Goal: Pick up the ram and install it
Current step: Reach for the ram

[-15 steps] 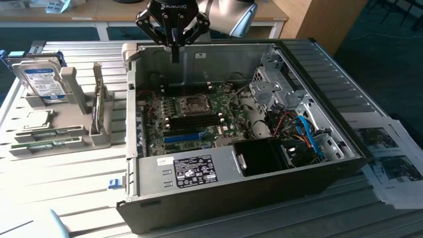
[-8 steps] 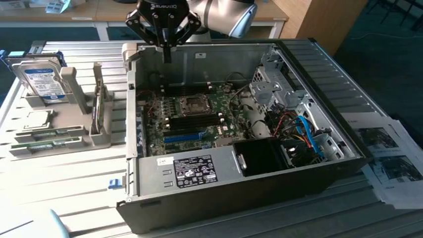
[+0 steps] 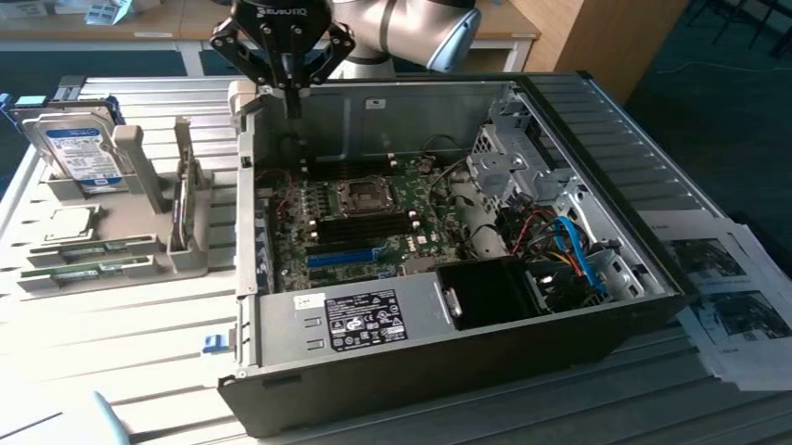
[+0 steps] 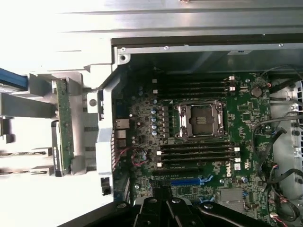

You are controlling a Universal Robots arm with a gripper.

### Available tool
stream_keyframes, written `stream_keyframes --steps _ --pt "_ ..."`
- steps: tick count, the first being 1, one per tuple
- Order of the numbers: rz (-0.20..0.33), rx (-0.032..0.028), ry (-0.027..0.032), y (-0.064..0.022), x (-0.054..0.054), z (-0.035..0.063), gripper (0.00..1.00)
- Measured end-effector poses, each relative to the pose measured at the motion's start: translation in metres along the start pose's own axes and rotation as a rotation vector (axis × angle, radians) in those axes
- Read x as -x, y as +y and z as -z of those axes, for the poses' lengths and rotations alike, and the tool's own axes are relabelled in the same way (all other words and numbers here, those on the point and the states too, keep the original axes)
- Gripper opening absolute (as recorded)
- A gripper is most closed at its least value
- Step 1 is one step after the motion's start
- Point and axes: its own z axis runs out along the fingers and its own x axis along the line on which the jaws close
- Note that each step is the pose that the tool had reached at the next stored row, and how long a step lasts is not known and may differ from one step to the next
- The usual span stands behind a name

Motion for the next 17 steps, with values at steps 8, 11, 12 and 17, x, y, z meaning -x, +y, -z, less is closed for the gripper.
stream_keyframes --steps 8,11,12,17 --pt "0.0 0.0 0.0 -0.0013 -0.017 0.0004 0.1" --pt "0.0 0.0001 0.0 -0.0017 -0.023 0.0006 0.1" --pt "0.0 0.0 0.0 -0.0019 -0.025 0.0007 0.1" --pt "0.0 0.0 0.0 -0.0026 -0.036 0.001 0.1"
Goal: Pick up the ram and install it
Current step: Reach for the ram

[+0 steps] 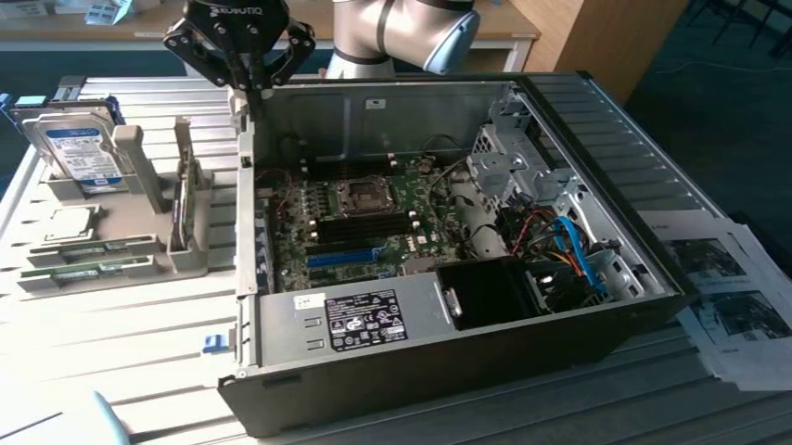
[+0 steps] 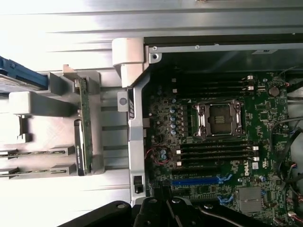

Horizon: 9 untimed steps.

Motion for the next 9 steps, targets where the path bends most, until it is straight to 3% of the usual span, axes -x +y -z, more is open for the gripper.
stream_keyframes --steps 9 --pt "0.0 0.0 0.0 -0.0016 -0.021 0.0006 0.1"
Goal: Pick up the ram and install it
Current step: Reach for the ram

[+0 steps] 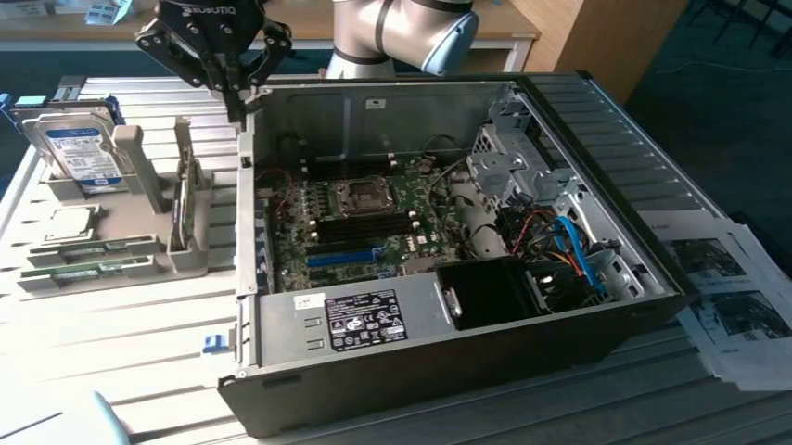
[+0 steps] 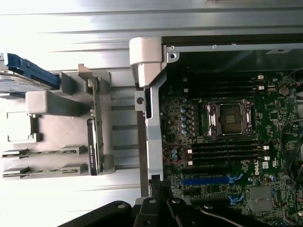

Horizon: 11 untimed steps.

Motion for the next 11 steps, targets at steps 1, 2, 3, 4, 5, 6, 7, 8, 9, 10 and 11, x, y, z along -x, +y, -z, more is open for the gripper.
stream_keyframes --steps 1,2,3,4,5,6,7,8,9,10,11 --pt "0.0 0.0 0.0001 -0.0002 -0.003 0.0001 0.1" --pt "0.0 -0.0001 0.0001 -0.0004 -0.005 0.0002 0.1" --pt "0.0 0.0 0.0001 -0.0006 -0.008 0.0002 0.1" --pt "0.0 0.0 0.0 -0.0008 -0.011 0.0003 0.1" --pt "0.0 0.0 0.0 -0.0011 -0.014 0.0004 0.1" --pt "0.0 0.0 0.0 -0.0014 -0.019 0.0005 0.1" --pt "0.0 0.0 0.0 -0.0016 -0.022 0.0006 0.1" --pt "0.0 0.0 0.0 -0.0018 -0.024 0.0006 0.1" --pt "0.0 0.0 0.0001 -0.002 -0.027 0.0007 0.1" --pt "0.0 0.0 0.0 -0.0022 -0.03 0.0008 0.1" --pt "0.0 -0.0001 0.0001 -0.0024 -0.032 0.0009 0.1"
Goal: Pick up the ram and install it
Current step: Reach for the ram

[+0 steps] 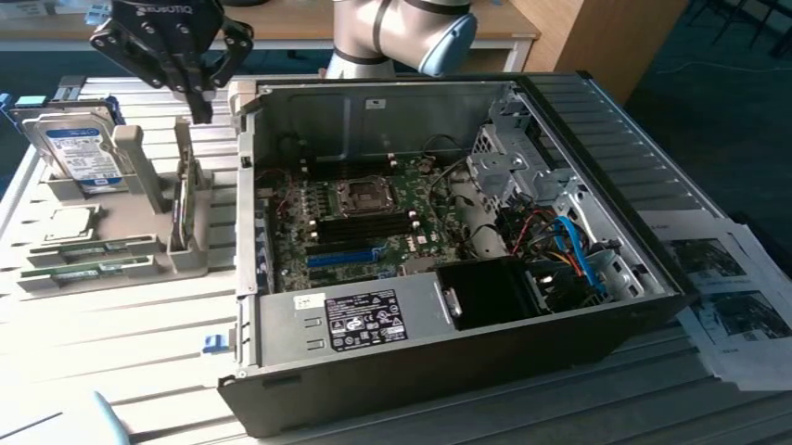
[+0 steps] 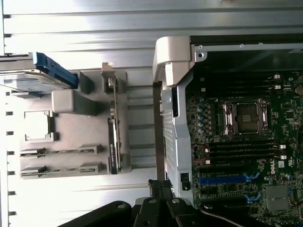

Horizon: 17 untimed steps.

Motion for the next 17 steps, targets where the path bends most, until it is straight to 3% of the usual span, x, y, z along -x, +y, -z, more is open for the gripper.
stream_keyframes --steps 17 --pt "0.0 0.0001 0.0 -0.0033 -0.044 0.0012 0.1"
